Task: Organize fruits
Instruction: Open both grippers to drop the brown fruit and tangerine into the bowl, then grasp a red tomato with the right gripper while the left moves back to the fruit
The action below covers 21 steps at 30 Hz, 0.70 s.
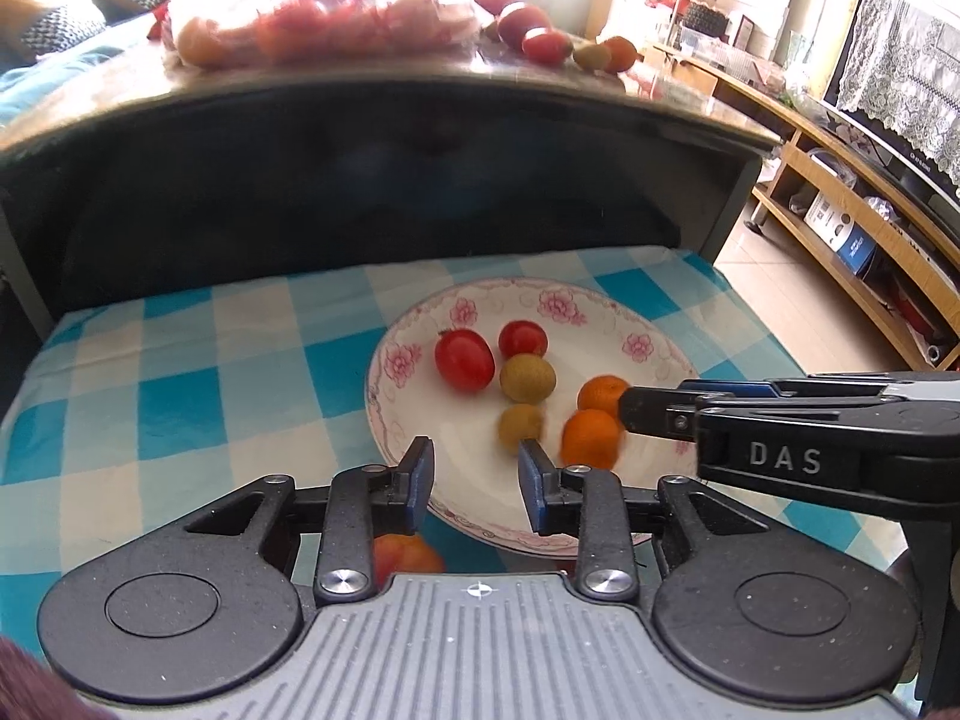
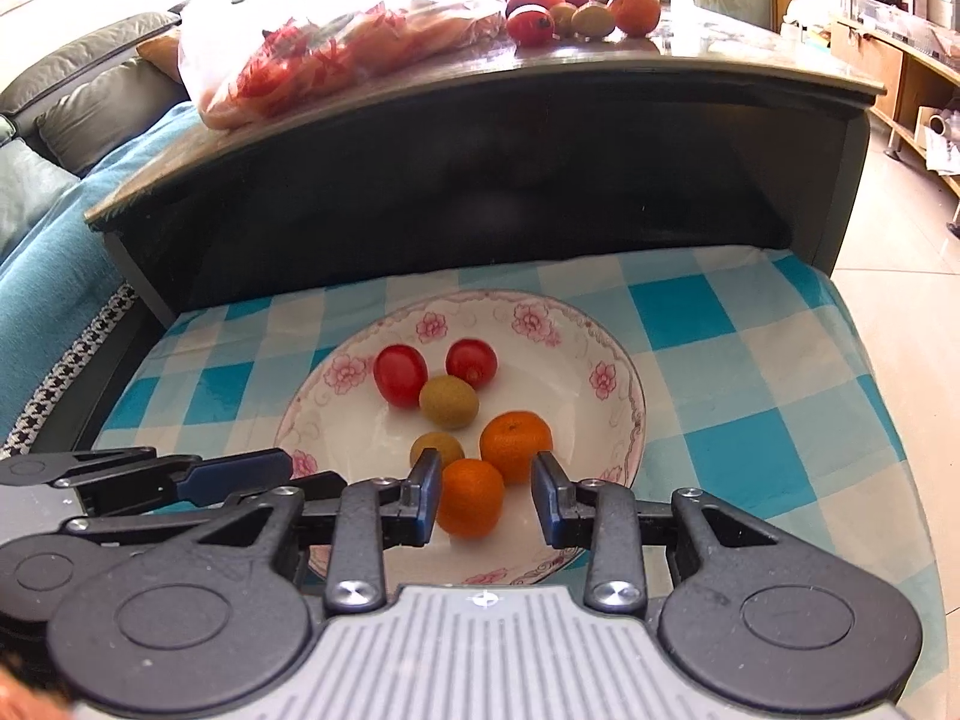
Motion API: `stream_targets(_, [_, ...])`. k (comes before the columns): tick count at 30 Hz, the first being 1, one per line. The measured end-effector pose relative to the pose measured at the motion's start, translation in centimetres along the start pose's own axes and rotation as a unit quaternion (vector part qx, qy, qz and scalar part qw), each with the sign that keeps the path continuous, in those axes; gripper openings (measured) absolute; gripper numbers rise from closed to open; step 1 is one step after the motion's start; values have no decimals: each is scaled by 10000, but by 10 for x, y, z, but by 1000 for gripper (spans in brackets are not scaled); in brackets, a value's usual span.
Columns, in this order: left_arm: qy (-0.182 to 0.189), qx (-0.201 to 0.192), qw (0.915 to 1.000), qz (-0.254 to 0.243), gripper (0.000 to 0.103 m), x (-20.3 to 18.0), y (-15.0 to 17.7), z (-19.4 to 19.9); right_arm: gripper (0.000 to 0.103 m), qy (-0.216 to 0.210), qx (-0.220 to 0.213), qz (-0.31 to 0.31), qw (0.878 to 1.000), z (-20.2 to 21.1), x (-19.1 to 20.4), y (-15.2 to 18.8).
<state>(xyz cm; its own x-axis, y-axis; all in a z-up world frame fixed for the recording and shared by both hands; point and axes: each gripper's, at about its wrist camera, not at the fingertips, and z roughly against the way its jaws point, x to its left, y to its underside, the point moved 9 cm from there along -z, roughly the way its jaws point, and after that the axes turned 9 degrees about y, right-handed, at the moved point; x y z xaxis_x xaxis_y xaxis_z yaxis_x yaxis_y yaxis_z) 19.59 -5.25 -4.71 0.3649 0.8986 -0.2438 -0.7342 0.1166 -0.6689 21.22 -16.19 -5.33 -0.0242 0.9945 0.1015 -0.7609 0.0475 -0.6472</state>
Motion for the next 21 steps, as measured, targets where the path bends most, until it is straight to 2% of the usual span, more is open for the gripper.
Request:
stream_targets(10, [-15,-191,9998,-100,44,-8,-4,37,35,1,-198,47,9998,38,4,-1])
stream_targets(21, [-16,-167,9999,29,46,-5,26,69,35,48,-139,219,9997,71,14,25])
